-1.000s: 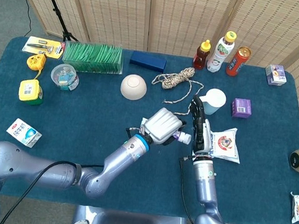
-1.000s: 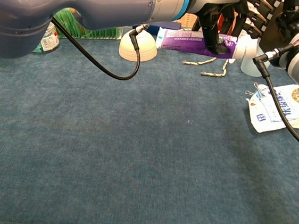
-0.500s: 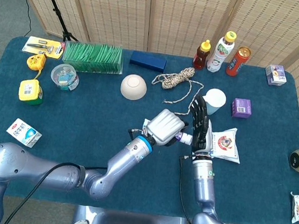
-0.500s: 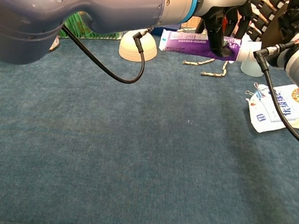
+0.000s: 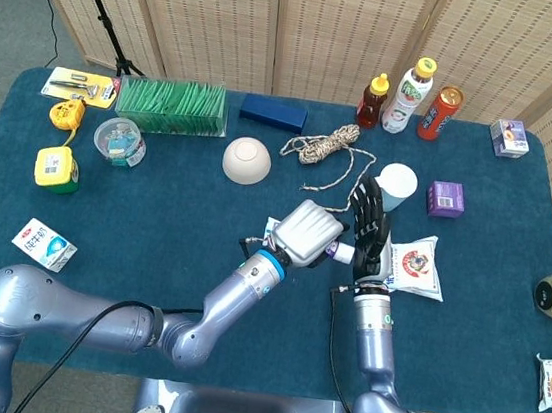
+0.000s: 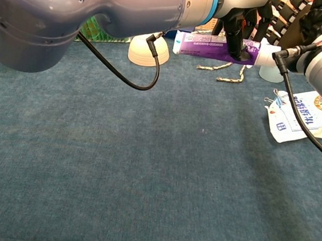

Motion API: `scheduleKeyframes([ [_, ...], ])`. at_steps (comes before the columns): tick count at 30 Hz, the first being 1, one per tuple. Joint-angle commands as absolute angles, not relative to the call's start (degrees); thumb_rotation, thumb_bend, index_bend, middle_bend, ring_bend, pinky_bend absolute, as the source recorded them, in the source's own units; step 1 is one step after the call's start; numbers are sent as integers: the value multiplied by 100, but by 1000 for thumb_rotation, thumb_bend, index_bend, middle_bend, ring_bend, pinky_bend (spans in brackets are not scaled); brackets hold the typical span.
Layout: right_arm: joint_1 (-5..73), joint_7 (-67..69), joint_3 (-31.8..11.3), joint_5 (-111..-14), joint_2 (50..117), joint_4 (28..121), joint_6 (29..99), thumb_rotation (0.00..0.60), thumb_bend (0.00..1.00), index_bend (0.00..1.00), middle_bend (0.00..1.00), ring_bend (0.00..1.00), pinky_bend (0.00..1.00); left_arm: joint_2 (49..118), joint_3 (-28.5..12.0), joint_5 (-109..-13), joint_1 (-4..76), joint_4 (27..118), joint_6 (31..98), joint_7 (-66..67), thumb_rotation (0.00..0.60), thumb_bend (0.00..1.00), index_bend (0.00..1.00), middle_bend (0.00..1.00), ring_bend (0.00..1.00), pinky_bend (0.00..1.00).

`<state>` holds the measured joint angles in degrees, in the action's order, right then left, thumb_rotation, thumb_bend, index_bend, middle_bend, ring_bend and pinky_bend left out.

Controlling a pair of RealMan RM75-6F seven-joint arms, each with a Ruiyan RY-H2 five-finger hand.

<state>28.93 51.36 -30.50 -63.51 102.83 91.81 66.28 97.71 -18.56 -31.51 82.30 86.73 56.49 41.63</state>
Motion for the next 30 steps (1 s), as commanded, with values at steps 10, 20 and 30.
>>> scheduleKeyframes([
  [10,2910,5131,-3048,-6391,10313,9140,6578,66,0,0,0,0,0,9839,-1934,-3108,8278,8621,5656,4179,600,475,586,561,578,563],
  [20,2884,5198,-3058,-6428,10296,9166,6553,63,0,0,0,0,0,9854,-1973,-3186,8255,8690,5745,4148,600,476,586,563,579,563],
  [30,2882,5177,-3058,-6436,10289,9112,6532,66,0,0,0,0,0,9829,-1966,-3215,8214,8732,5766,4152,600,475,586,563,579,563],
])
